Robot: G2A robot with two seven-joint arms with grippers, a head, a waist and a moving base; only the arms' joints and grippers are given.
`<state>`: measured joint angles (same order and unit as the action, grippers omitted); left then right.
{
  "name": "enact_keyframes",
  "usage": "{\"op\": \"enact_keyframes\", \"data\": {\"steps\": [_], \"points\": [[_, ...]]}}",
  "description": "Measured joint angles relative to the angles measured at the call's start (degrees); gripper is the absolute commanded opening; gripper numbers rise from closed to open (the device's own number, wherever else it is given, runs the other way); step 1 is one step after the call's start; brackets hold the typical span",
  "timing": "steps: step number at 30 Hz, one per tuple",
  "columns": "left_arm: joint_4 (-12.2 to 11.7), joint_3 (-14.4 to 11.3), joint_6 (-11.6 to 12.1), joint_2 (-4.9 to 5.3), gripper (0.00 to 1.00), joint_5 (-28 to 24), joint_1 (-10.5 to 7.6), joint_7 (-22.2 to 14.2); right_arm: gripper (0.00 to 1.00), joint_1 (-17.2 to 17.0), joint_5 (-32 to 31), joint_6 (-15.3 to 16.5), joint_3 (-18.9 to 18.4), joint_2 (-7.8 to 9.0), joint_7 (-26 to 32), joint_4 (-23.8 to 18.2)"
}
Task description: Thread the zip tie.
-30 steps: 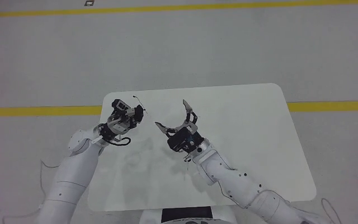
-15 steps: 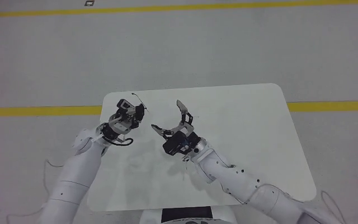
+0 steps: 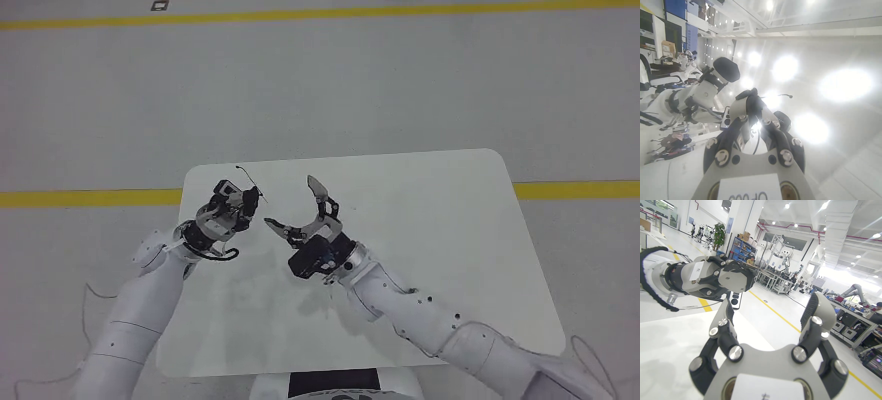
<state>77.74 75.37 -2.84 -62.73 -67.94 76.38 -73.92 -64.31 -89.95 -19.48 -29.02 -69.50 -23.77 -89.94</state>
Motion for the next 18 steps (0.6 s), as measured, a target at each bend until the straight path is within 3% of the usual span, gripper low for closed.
{"op": "enact_keyframes", "data": {"steps": [5,18], "points": [[0.0,0.0,0.0,0.00,0.00,0.0,0.00,0.0,0.33,0.7,0.0,0.0,0.9,-0.42,0.1,0.6],[0.0,0.0,0.0,0.00,0.00,0.0,0.00,0.0,0.25,3.2,0.0,0.0,3.1,-1.73,0.4,2.0]]}}
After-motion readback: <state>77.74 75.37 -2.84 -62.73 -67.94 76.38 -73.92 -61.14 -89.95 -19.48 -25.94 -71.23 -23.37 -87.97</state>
